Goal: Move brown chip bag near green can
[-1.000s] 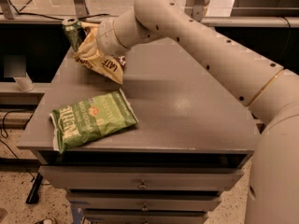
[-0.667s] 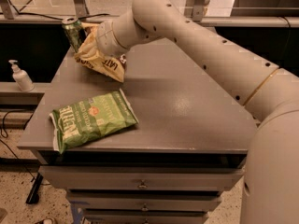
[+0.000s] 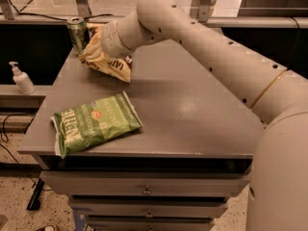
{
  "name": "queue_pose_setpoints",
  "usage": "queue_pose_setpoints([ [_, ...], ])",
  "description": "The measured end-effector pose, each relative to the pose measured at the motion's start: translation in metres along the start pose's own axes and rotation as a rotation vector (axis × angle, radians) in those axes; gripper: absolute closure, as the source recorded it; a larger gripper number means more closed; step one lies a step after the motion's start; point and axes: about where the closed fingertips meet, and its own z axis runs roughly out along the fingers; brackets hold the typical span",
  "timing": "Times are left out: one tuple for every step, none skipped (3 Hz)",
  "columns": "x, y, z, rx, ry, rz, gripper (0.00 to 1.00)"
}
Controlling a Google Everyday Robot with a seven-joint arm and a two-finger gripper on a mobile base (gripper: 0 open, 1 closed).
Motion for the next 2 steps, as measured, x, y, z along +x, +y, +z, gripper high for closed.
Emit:
queue_pose_setpoints([
  [0.0049,-0.0016,-0.0015,0.008,0.011,-0.005,0.13],
  [0.0096,-0.0038,-0.0037,0.019,0.024,-0.012,0.0],
])
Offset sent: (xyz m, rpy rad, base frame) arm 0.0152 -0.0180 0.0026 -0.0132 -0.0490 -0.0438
